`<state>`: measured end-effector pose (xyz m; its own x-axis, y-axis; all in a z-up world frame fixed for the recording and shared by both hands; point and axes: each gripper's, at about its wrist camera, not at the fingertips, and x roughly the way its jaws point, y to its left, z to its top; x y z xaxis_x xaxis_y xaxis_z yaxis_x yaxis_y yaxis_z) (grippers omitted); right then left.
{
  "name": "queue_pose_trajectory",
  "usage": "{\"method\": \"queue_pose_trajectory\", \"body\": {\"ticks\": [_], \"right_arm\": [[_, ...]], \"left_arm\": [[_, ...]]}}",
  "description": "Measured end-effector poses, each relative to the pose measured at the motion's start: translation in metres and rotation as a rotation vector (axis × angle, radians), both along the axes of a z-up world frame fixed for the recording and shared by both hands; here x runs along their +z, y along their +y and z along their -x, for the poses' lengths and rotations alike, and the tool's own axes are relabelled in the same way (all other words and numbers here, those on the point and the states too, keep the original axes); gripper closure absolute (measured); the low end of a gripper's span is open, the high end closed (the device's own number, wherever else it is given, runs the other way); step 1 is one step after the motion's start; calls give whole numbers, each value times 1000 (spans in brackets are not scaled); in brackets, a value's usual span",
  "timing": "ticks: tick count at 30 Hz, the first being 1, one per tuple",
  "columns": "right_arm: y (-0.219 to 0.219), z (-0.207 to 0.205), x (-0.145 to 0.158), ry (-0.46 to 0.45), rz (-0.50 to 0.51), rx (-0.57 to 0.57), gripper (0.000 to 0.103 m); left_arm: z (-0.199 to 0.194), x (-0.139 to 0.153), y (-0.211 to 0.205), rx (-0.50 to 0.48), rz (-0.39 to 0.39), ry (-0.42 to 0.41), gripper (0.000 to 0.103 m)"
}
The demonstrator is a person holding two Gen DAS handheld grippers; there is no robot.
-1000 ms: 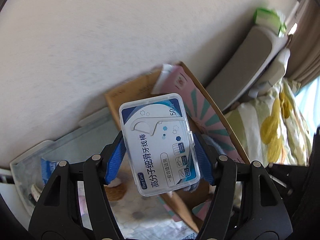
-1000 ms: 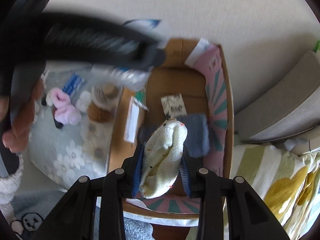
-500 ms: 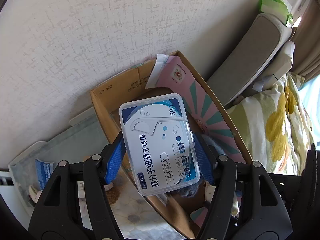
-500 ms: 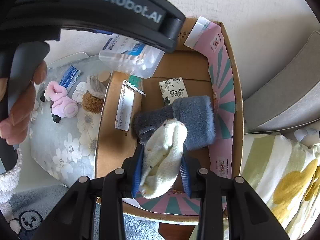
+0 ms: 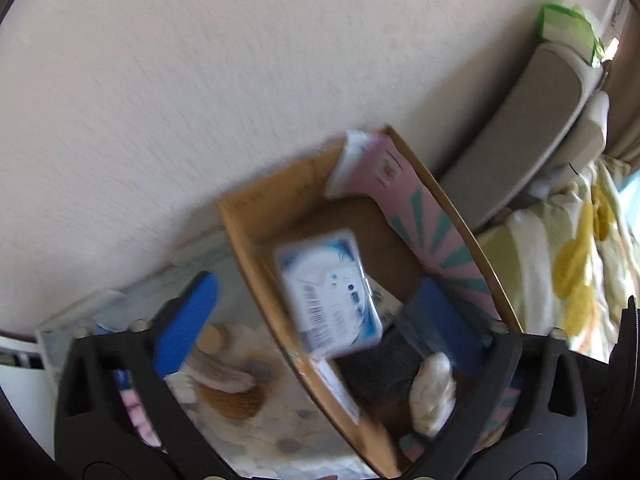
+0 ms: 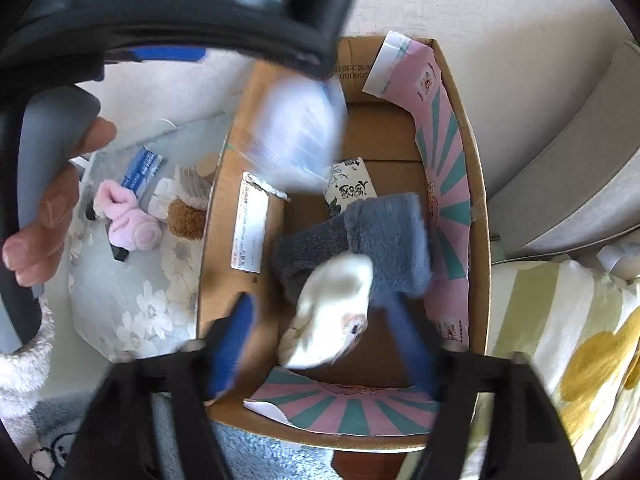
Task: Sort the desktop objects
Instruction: 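Carry floss box and white sock into the cardboard box and release both, then return both open tools to the tray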
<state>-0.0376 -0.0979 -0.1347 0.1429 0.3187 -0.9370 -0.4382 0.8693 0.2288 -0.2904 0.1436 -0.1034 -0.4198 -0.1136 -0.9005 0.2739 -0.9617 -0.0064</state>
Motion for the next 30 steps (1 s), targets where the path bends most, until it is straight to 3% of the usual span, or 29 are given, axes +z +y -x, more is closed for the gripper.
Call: {"method": "queue_pose_trajectory", "body": {"ticks": [10,30], "right_arm": [[-6,1,13,-43,-11,-44,27],[33,19,37,-108,26,46,27]], "left_arm": [[-18,23,-25,23,-29,58,0],[-97,59,-74,71,15,114,0]]}}
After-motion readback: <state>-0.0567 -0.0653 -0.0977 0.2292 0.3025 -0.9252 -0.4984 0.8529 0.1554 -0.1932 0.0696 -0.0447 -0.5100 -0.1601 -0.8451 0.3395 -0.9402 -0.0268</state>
